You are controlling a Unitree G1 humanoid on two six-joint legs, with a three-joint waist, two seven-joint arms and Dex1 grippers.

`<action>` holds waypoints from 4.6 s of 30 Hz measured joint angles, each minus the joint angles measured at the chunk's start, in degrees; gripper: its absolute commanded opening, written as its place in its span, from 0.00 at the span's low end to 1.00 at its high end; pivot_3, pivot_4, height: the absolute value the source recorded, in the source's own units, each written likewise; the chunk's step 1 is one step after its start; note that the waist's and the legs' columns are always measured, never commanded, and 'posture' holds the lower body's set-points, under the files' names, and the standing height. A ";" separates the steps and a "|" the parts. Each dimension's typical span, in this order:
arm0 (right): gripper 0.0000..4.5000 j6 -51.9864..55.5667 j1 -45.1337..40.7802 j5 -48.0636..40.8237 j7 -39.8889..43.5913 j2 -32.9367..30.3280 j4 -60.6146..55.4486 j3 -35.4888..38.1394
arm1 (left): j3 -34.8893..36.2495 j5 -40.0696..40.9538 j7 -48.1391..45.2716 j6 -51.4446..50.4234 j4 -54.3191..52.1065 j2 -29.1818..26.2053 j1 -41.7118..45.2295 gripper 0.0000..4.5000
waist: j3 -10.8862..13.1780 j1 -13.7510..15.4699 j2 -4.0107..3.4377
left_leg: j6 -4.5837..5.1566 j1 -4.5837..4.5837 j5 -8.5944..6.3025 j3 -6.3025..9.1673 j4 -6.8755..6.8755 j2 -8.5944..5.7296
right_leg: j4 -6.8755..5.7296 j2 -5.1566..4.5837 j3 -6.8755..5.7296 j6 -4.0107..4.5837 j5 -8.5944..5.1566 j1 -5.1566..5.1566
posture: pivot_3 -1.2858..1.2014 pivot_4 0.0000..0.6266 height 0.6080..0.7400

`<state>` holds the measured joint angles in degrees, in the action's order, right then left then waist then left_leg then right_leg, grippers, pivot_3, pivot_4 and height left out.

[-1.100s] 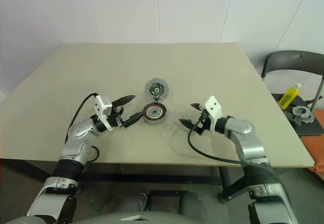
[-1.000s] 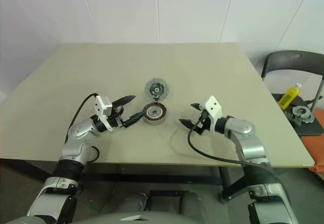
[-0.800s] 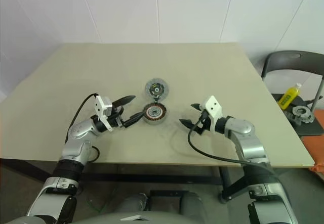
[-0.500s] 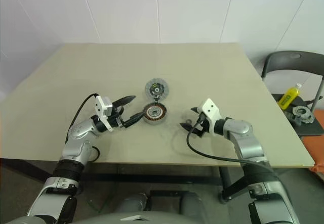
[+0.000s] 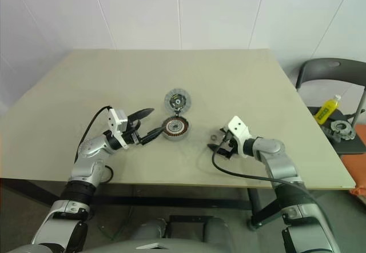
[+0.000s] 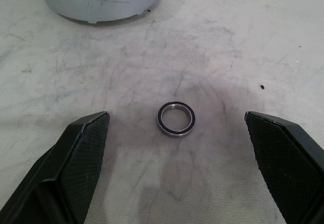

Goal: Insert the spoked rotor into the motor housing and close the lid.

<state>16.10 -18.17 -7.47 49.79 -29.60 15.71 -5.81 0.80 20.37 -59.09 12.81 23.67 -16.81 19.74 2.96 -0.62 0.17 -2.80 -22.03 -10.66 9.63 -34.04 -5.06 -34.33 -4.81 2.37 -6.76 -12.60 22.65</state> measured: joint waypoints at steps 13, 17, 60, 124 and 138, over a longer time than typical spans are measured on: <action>1.00 2.63 -0.05 -0.64 -1.60 1.78 -0.89 0.30 | -0.04 -0.62 0.00 -0.01 0.00 0.08 0.00 0.99 | 0.00 -0.35 0.00 | -0.01 0.04 -0.01 -0.02 0.00 0.03 | 0.01 0.03 0.00 0.00 0.00 -0.02 | 0.52 0.00 1.00; 1.00 2.66 -0.16 -0.62 -1.80 2.22 -0.89 0.27 | -0.07 -0.98 0.03 -0.02 0.00 0.09 0.00 0.99 | 0.00 -0.32 0.00 | -0.01 0.03 -0.01 -0.01 0.01 0.03 | 0.01 0.03 0.00 0.00 0.00 0.00 | 0.52 0.00 1.00; 0.15 13.57 -19.71 -2.14 -6.45 18.00 1.47 -6.48 | 0.81 1.41 3.01 -8.90 -6.43 -0.82 -5.31 1.00 | 0.05 -0.23 -0.15 | 0.00 -0.16 -0.01 0.09 0.15 0.02 | -0.15 0.05 0.01 0.01 0.02 0.34 | 0.52 0.00 1.00; 0.15 13.16 -23.07 7.08 -6.71 19.97 12.12 -10.76 | 0.07 1.35 4.36 -9.88 -8.43 -0.46 -6.65 1.00 | 0.06 -0.40 -0.18 | -0.02 -0.16 -0.01 0.02 0.13 0.02 | -0.60 0.07 0.09 0.03 0.00 0.61 | 0.52 0.00 1.00; 0.15 11.90 -23.07 8.00 -6.70 19.96 12.50 -10.78 | 0.06 1.34 4.34 -9.57 -8.40 -0.13 -6.91 1.00 | 0.07 -0.40 -0.19 | -0.02 -0.18 -0.01 0.02 0.13 0.02 | -0.59 0.06 0.09 0.03 -0.01 0.63 | 0.52 0.00 1.00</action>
<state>28.00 -41.24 0.53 43.10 -9.64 28.21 -16.59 0.86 21.71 -54.75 3.24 15.27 -16.94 12.82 3.02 -1.03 -0.02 -2.82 -22.21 -10.67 9.65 -33.92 -5.04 -34.93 -4.75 2.46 -6.72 -12.61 23.28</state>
